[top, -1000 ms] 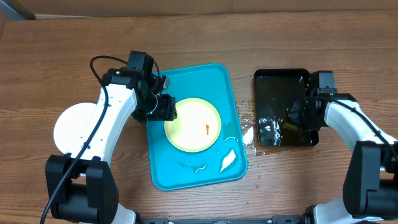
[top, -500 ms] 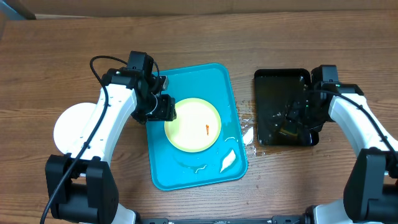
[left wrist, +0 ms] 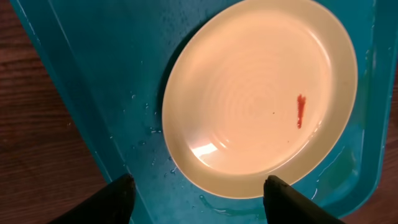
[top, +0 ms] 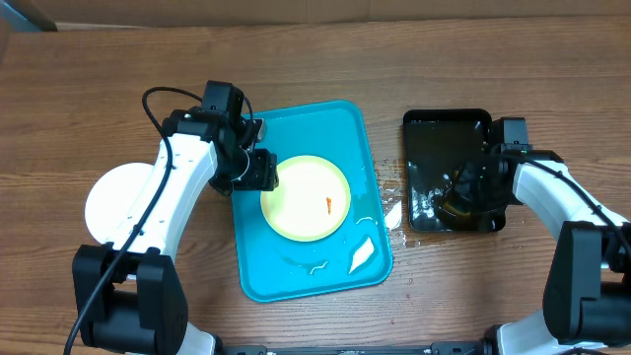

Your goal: Clean dirty plates on tray and stack at the side

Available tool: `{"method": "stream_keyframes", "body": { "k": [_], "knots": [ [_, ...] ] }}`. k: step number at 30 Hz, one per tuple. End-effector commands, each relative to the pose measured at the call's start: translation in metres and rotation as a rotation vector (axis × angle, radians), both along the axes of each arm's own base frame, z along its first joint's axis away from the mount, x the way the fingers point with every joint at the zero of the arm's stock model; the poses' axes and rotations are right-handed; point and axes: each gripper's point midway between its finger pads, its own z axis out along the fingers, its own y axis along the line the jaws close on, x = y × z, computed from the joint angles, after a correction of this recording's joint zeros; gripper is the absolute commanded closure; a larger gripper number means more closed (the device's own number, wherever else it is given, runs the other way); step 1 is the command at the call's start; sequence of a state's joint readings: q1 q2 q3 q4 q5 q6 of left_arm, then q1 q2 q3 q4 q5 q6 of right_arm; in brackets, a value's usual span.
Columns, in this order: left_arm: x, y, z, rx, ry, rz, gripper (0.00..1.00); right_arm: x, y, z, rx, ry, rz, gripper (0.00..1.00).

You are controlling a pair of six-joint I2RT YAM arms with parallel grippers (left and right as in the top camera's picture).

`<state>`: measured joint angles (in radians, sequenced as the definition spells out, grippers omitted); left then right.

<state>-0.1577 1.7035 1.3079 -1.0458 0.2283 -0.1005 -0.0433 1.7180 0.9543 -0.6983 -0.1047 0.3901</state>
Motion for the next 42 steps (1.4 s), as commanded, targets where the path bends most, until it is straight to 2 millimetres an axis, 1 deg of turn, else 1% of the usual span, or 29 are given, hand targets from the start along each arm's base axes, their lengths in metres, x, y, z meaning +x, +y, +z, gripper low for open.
{"method": "stream_keyframes", "body": {
  "k": [1,4,8,10,12,14,17,18,21,23,24,26,27,32,35,37,38,39,40,42],
  "knots": [
    [-0.009,0.008,-0.015,0.058,0.017,-0.012,0.34,-0.006,0.002,-0.002,0.004,0.035,-0.001,0.96],
    [-0.011,0.013,-0.031,0.086,0.012,-0.009,0.34,-0.006,0.002,0.001,0.004,0.045,-0.001,0.96],
    [-0.014,0.012,-0.053,0.074,-0.005,-0.005,0.34,-0.008,0.002,0.001,0.005,0.053,-0.001,0.96],
    [-0.015,0.013,-0.062,0.073,-0.015,-0.005,0.36,-0.009,0.002,0.001,0.005,0.056,-0.001,0.96],
    [-0.016,0.012,-0.068,0.067,-0.026,-0.005,0.44,-0.010,0.002,0.001,0.005,0.061,-0.001,0.96],
    [-0.014,0.006,-0.075,0.031,-0.047,-0.009,0.62,-0.010,0.002,0.001,0.005,0.061,-0.001,0.96],
    [-0.014,-0.001,-0.082,-0.009,-0.071,-0.017,0.77,-0.011,0.002,0.001,0.006,0.064,-0.001,0.96],
    [-0.015,-0.002,-0.086,-0.010,-0.075,-0.019,0.79,-0.011,0.002,0.001,0.006,0.066,-0.001,0.96],
    [-0.020,-0.001,-0.093,-0.009,-0.073,-0.011,0.80,-0.013,0.003,0.001,0.012,0.074,0.000,0.96],
    [-0.023,0.003,-0.097,0.012,-0.067,-0.007,0.83,-0.014,0.005,0.001,0.020,0.078,0.005,0.96],
    [-0.023,0.005,-0.098,0.022,-0.066,-0.006,0.86,-0.015,0.006,0.001,0.024,0.079,0.005,0.96],
    [-0.023,0.007,-0.098,0.036,-0.067,-0.003,0.96,-0.015,0.006,0.002,0.024,0.081,0.005,0.96],
    [-0.023,0.007,-0.098,0.036,-0.068,-0.003,0.96,-0.015,0.006,0.004,0.025,0.077,0.005,0.96],
    [-0.024,0.007,-0.098,0.036,-0.064,-0.003,0.96,-0.005,0.011,0.045,0.045,-0.008,0.022,0.96],
    [-0.025,0.007,-0.098,0.036,-0.062,-0.003,0.96,0.000,0.029,0.073,0.097,-0.087,0.107,0.96],
    [-0.026,0.007,-0.099,0.036,-0.055,0.008,0.96,-0.001,0.047,0.090,0.135,-0.127,0.163,0.96],
    [-0.027,0.008,-0.099,0.038,-0.044,0.035,0.96,-0.004,0.067,0.101,0.174,-0.156,0.233,0.96],
    [-0.028,0.009,-0.099,0.037,-0.036,0.057,0.96,-0.007,0.079,0.106,0.195,-0.167,0.268,0.96],
    [-0.029,0.009,-0.099,0.036,-0.027,0.076,0.96,-0.010,0.090,0.109,0.211,-0.171,0.300,0.96],
    [-0.030,0.009,-0.100,0.034,-0.013,0.106,0.96,-0.018,0.120,0.112,0.244,-0.174,0.384,0.96]
  ]
}}
